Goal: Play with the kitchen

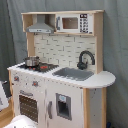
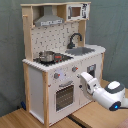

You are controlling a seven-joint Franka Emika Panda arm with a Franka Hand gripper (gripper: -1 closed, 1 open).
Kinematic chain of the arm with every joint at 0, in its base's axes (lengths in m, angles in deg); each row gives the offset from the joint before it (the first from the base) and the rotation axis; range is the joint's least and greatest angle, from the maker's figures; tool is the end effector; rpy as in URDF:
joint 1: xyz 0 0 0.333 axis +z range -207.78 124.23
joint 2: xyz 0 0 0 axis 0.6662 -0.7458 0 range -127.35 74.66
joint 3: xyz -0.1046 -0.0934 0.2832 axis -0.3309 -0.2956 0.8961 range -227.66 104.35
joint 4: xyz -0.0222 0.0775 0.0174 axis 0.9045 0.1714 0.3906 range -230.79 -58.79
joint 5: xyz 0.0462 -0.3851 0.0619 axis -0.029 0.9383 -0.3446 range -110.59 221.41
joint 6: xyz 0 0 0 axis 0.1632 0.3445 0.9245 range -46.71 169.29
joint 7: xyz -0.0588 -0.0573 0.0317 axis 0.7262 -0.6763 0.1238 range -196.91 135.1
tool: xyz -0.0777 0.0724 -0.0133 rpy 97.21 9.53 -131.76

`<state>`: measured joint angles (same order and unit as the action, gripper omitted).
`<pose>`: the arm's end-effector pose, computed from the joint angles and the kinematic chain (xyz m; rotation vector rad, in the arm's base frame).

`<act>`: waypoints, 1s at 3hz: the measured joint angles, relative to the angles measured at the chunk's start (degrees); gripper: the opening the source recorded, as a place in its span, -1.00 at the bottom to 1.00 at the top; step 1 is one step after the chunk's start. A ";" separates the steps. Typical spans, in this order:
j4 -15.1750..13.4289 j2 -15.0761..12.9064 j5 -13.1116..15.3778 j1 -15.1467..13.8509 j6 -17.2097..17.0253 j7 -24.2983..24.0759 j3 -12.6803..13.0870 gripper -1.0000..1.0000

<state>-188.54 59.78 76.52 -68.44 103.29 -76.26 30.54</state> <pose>0.2097 0.4860 0.3073 1.4692 0.7562 1.4802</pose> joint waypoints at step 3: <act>-7.85 -0.21 15.35 3.12 1.91 -1.59 -3.67 1.00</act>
<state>-196.38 59.57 91.87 -65.33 105.20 -77.84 26.87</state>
